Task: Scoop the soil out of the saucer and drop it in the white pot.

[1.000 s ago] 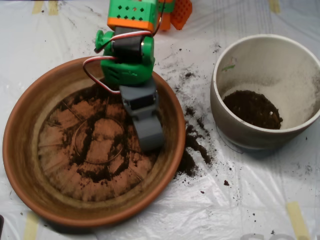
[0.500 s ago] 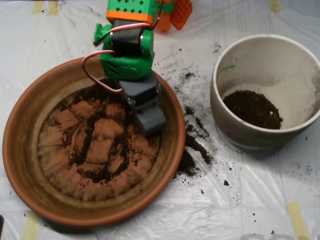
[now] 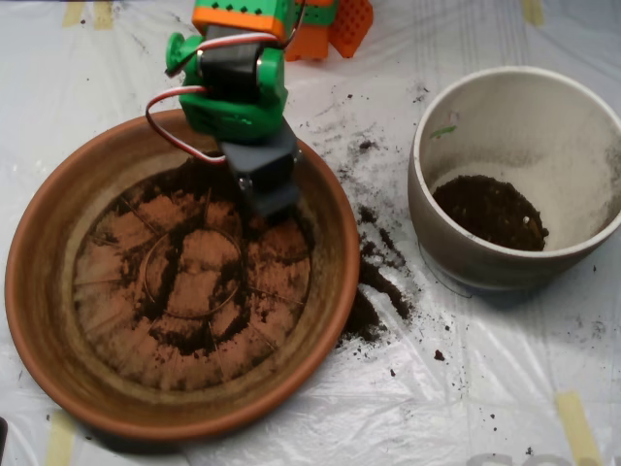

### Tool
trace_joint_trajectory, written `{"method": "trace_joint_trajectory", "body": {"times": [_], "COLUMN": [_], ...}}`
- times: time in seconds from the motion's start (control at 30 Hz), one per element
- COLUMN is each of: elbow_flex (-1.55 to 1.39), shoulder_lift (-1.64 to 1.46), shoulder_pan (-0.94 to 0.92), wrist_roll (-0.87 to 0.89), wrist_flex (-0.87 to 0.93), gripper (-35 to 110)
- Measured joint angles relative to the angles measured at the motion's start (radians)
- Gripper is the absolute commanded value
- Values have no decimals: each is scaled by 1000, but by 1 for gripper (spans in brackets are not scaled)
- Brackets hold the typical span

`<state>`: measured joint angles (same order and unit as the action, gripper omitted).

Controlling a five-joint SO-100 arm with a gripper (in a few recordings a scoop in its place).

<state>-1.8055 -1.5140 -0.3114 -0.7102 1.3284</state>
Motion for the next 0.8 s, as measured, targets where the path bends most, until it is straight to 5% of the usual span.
{"method": "trace_joint_trajectory", "body": {"times": [0.37, 0.8], "elbow_flex": [495, 782], "shoulder_lift": [-34, -110], "shoulder_pan": [140, 514], "wrist_roll": [350, 428], "wrist_flex": [293, 430], "gripper": [-1, -1]}}
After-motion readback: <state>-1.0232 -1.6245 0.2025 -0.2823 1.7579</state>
